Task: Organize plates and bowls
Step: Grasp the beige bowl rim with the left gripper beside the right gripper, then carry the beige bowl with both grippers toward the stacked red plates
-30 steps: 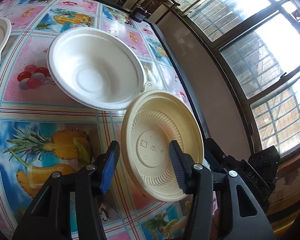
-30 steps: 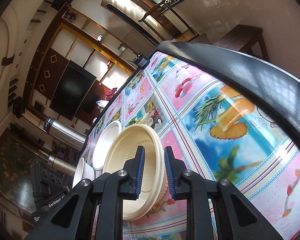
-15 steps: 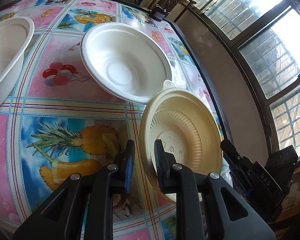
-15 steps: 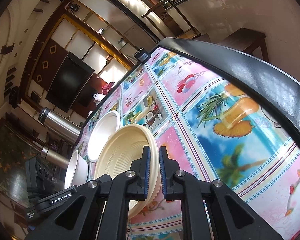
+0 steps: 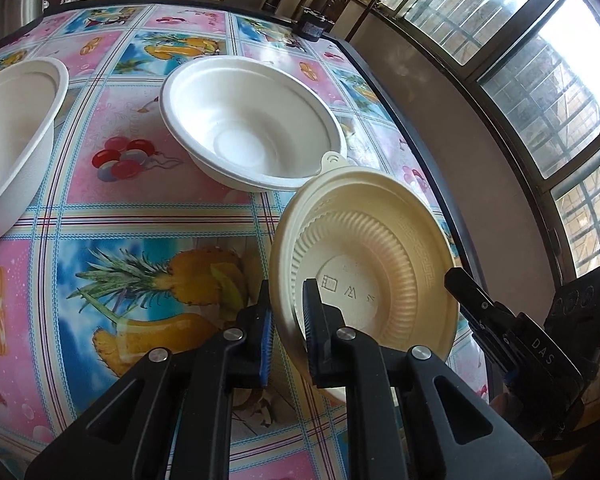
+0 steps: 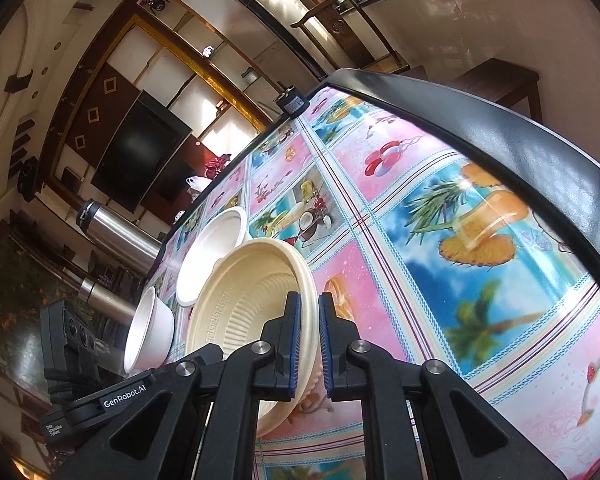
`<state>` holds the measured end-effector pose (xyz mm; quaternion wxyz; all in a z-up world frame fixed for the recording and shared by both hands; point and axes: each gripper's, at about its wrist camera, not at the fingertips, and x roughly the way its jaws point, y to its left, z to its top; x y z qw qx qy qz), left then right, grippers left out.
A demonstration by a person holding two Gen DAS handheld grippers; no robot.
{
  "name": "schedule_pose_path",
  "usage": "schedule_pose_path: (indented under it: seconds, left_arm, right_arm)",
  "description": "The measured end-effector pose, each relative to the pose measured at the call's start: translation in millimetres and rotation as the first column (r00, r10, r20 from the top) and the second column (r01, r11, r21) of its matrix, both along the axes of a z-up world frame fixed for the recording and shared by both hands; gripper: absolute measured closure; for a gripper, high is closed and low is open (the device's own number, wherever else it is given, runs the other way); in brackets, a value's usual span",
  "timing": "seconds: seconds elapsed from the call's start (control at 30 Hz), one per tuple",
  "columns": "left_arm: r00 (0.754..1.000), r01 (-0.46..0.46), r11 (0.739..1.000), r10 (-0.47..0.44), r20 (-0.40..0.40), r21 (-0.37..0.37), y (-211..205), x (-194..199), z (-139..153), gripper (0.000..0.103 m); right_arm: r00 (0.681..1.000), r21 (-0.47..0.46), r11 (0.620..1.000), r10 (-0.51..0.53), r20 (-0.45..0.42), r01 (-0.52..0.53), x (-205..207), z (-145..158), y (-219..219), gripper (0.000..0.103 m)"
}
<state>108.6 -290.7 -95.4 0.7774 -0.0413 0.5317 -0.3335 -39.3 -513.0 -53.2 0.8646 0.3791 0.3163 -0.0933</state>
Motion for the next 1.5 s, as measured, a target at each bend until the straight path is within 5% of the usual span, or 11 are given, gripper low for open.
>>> schedule_pose_path:
  seconds: [0.6,1.5]
  left_arm:
    - [0.981,-0.038,0.993,0.017,0.193,0.108,14.8,-28.1,10.4,0.090]
    - [0.930,-0.276,0.949,0.225,0.291,0.149,186.6,-76.2,10.4,0.086]
  right_arm:
    - [0.998,0.021,0.998,0.062,-0.013,-0.062,7.9,-2.8,15.6,0.093]
    - [0.918,-0.085,0.916,0.395,0.028,-0.392,31.8,6.8,184.9,0.092]
